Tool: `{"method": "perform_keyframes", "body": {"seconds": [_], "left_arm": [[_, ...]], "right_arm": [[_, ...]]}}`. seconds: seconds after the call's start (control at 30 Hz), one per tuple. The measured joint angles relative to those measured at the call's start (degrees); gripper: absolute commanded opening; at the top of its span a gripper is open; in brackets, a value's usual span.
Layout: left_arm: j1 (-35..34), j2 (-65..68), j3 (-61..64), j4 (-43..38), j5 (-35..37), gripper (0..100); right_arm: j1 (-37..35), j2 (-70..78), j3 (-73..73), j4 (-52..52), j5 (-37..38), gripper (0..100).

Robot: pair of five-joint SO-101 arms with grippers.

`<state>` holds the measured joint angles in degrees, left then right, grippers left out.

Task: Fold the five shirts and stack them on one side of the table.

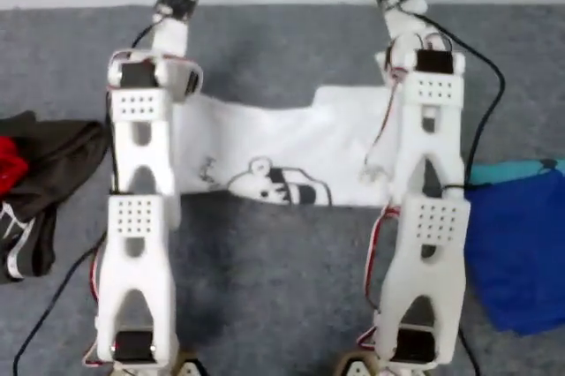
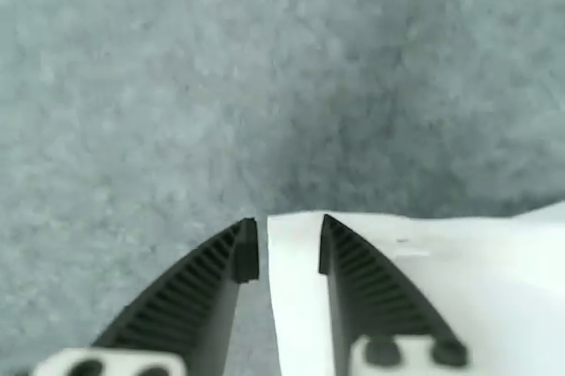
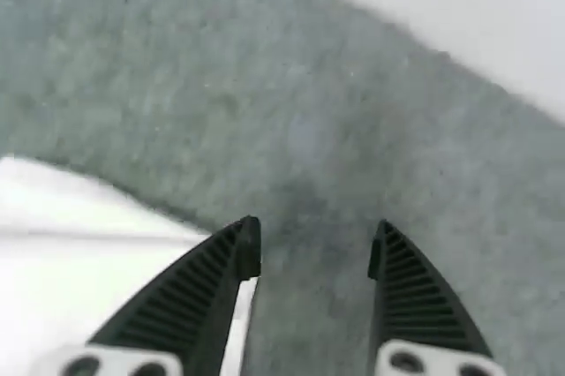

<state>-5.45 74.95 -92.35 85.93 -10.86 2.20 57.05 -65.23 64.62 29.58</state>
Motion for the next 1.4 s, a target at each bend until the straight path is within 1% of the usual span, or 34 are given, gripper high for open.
{"method": "perform_keyframes", "body": {"seconds": [0.1, 0.2, 0.27, 0.33, 0.43, 0.53, 0.67, 0.8, 0.9, 1.07, 1.17, 1.3, 1.4], "left_arm": [[-0.44, -0.62, 0.0, 3.52, 0.0, 12], [-1.49, -3.69, 0.0, 10.73, 0.09, 12], [-2.11, -6.42, 1.23, 12.48, 2.37, 12], [-3.52, -9.49, 4.4, 13.19, 5.19, 12], [-5.54, -14.42, 13.8, 13.45, 6.51, 12], [-6.33, -19.69, 27.43, 13.45, 6.95, 12], [-7.74, -27.16, 43.78, 13.45, 6.95, 12], [-9.85, -31.3, 54.95, 13.36, 6.95, 12], [-9.67, -31.47, 59.78, 12.66, 6.95, 12], [-8.44, -31.56, 64.88, 9.05, 7.21, 12], [-6.59, -31.65, 68.57, 5.98, 7.03, 12], [-6.42, -31.74, 70.95, 2.02, 7.03, 12], [-6.42, -29.98, 69.98, 1.67, 7.03, 6]], "right_arm": [[0.0, 0.0, -1.23, 9.14, -0.18, 20.6], [0.0, -0.09, -3.6, 22.33, -0.18, 20.6], [0.0, -0.09, -5.36, 31.12, -0.18, 20.5], [0.53, -0.62, -5.36, 35.08, -0.97, 20.5], [3.25, -1.14, -2.64, 35.87, -2.55, 20.5], [5.01, -2.02, 3.08, 35.87, -3.43, 20.5], [5.63, -5.36, 12.31, 35.87, -3.69, 20.5], [5.27, -8.44, 20.4, 35.87, -3.87, 20.5], [5.45, -9.14, 23.47, 35.87, -3.87, 20.5], [5.45, -8.97, 25.41, 35.87, -3.87, 20.3], [5.36, -6.51, 25.41, 35.87, -3.87, 14.7], [5.71, -4.48, 24.79, 35.6, -4.04, 6.9], [5.8, -3.69, 24.79, 35.6, -4.04, 1.0]]}}
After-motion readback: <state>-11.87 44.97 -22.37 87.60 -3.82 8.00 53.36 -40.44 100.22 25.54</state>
